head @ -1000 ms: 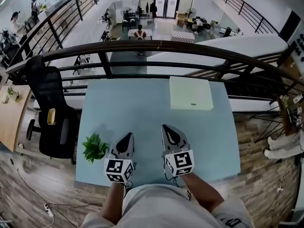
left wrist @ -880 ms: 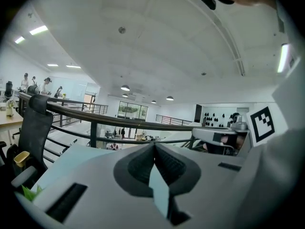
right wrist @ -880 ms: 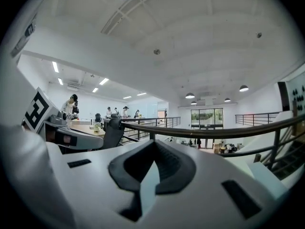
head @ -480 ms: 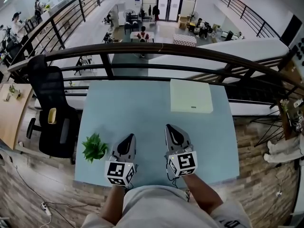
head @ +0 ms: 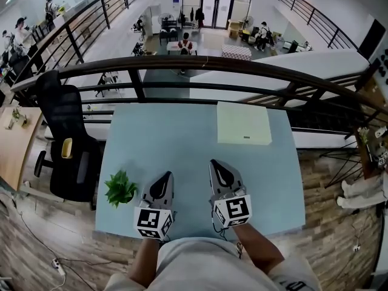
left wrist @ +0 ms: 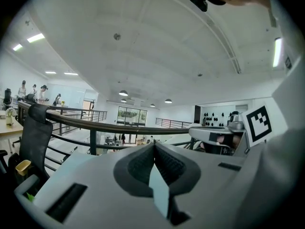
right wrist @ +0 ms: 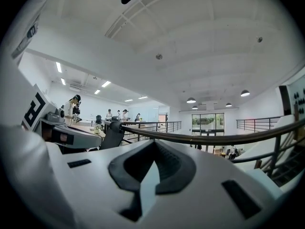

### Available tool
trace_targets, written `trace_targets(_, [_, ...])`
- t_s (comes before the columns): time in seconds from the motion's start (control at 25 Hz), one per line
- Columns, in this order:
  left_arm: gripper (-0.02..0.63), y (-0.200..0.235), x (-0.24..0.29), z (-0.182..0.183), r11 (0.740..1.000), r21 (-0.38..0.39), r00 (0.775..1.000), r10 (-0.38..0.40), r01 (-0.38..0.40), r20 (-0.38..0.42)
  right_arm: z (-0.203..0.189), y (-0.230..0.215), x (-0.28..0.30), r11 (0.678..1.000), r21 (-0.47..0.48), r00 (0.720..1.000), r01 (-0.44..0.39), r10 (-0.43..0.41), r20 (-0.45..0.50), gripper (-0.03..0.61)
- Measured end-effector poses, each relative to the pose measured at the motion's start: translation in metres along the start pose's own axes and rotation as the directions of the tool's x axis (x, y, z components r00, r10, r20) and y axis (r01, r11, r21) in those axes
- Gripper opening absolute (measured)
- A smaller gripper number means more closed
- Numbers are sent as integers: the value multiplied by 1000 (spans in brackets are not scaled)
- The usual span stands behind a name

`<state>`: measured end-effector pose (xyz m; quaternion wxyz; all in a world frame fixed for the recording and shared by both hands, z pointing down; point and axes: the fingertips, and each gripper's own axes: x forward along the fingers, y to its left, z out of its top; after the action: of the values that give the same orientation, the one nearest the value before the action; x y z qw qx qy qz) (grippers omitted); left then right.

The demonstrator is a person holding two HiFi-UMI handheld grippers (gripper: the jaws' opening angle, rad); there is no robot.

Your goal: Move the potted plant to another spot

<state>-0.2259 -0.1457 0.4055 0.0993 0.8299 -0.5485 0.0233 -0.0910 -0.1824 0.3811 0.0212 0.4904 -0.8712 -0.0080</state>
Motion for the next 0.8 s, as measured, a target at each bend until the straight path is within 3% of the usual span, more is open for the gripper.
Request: trace_targets(0.8, [12, 2, 1, -4, 1000, 15, 1000, 16, -16, -7, 1, 6, 0, 999, -26, 999, -36, 36, 0, 3])
